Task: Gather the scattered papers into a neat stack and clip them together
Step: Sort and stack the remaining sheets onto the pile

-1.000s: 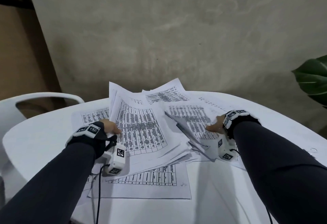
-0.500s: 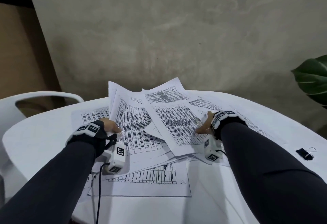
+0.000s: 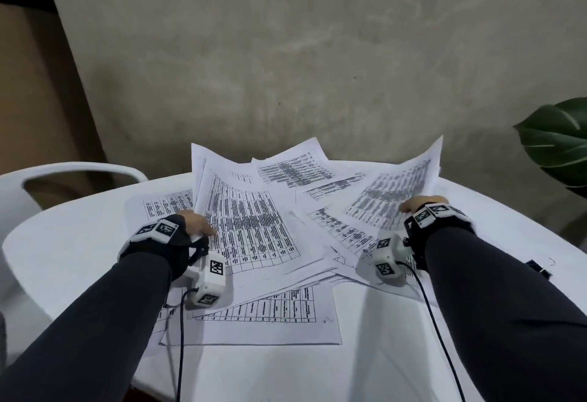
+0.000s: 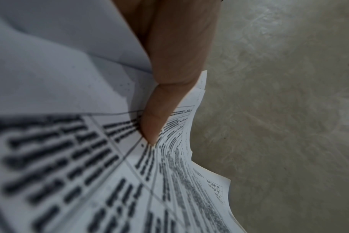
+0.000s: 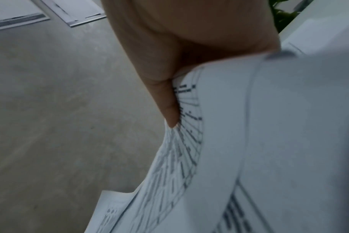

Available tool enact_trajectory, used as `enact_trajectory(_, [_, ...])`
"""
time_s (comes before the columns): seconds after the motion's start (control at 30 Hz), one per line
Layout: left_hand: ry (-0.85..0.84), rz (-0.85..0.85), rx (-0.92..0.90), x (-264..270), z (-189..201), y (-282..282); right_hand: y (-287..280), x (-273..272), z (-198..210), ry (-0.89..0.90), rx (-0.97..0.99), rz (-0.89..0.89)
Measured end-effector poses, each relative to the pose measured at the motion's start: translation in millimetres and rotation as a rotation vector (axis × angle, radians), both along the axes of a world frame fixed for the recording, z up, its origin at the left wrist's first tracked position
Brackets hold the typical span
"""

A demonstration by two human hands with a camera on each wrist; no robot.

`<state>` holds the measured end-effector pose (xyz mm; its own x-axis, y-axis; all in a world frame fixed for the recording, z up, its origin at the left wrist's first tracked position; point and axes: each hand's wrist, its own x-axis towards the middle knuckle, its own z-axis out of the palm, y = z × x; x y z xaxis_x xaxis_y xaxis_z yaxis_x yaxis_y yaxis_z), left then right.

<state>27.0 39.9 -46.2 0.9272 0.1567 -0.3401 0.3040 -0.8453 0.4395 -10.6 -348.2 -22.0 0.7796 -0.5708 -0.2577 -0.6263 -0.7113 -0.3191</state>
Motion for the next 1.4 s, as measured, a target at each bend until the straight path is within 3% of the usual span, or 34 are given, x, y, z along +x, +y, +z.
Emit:
enact_trajectory(0.03, [0.002,0.009,-0.006,1.1,-0.6,1.3,-4.8,3.6,-3.4,0.007,-0.104,0.029])
enact_trajectory(0.23, [0.016,0.015,-0.032,2.1,-2.3,2.2,19.7,9.8,-20.3,0.035,-0.051,0.194])
enact_trajectory(0.37, [-0.002,0.044,-0.05,2.4,-2.4,0.6,32.9,7.4,-19.4,-0.038,-0.15,0.15])
enact_trajectory(0.47, [-0.005,0.049,-0.054,0.3,-2.3,0.2,35.9,-0.5,-12.8,0.002,-0.325,0.097])
enact_trajectory(0.53, [-0.017,0.059,-0.084,-0.4,-1.9,0.4,25.8,2.3,-11.4,0.063,-0.304,0.142])
enact_trajectory(0.6, [-0.02,0.058,-0.086,-0.2,-2.1,0.6,11.2,10.3,-10.5,0.089,-0.154,0.135])
enact_trajectory(0.67, [-0.015,0.042,-0.046,-1.8,-0.9,-0.3,-13.8,23.3,-19.4,-0.035,0.002,0.161])
enact_trajectory(0.77, [-0.015,0.021,-0.019,-6.1,2.3,-3.4,-19.1,14.6,-14.9,-0.105,0.23,0.065])
enact_trajectory(0.87, [-0.035,0.007,0.009,-14.8,4.6,-6.7,-14.3,2.8,-6.0,-0.15,0.294,-0.002])
enact_trajectory(1.07, [-0.081,0.047,-0.031,-36.4,7.7,-11.9,-20.6,-10.8,21.4,-0.71,0.328,-0.17])
enact_trajectory(1.23, [-0.088,0.082,-0.054,-47.4,7.9,-15.3,-22.3,-32.5,67.7,-1.028,0.383,-0.082])
enact_trajectory(1.33, [-0.12,0.116,-0.145,-48.5,11.1,-16.2,-21.7,-50.9,100.0,-1.113,0.54,0.024])
enact_trajectory(1.4, [-0.159,0.142,-0.231,-51.8,18.5,-15.6,-20.4,-59.3,114.0,-1.08,0.676,0.106])
